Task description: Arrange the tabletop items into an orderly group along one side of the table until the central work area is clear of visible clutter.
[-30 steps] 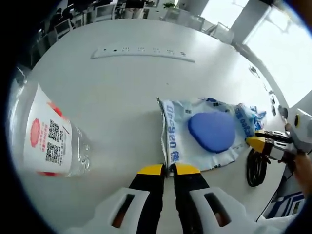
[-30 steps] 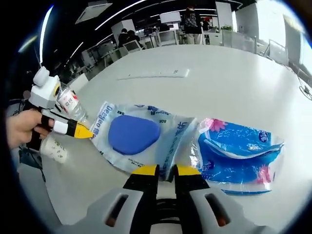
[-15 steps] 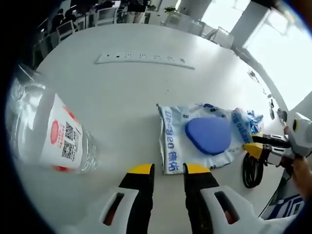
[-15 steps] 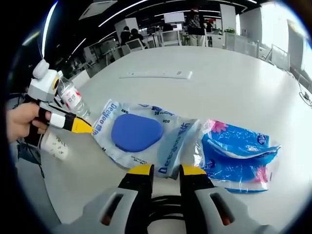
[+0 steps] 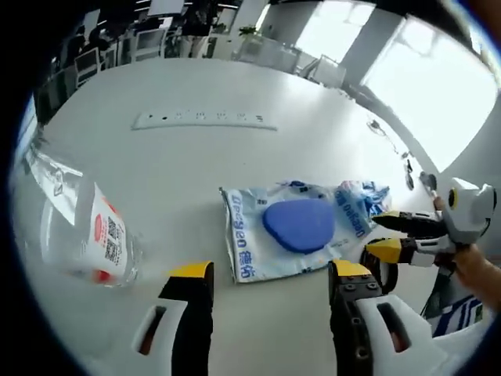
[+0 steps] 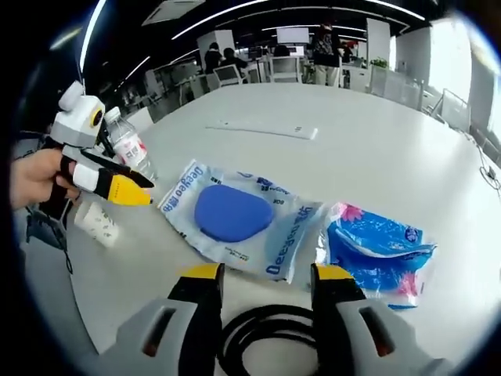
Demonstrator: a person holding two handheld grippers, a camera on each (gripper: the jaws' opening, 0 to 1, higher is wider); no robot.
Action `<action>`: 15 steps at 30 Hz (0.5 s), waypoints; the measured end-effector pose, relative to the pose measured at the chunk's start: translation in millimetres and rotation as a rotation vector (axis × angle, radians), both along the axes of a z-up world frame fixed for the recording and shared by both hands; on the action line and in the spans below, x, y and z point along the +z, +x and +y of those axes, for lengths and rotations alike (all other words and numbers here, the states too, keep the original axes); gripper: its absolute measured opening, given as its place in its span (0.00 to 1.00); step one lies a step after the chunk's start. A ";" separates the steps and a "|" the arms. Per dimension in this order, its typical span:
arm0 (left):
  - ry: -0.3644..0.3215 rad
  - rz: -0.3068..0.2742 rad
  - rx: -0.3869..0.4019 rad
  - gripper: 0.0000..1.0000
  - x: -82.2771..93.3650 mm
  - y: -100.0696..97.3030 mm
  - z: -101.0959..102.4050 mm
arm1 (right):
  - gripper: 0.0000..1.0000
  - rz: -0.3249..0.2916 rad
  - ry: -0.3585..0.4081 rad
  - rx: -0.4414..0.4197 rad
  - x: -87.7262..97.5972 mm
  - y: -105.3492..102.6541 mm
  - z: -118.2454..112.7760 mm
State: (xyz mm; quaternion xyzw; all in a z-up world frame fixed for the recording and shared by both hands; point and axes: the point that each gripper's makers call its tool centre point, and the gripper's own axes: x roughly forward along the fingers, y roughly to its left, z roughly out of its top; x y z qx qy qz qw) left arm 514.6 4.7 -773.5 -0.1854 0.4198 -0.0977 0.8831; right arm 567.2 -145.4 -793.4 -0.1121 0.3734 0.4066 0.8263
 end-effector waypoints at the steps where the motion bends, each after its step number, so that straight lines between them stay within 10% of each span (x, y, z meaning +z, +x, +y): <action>1: -0.024 -0.008 0.002 0.67 4.2 -1.6 -2.8 | 0.53 -0.006 -0.002 0.005 2.1 -1.4 -1.5; 15: 0.016 -0.131 -0.087 0.96 38.5 -21.8 -11.4 | 0.92 -0.043 0.005 -0.017 28.5 -15.6 -22.0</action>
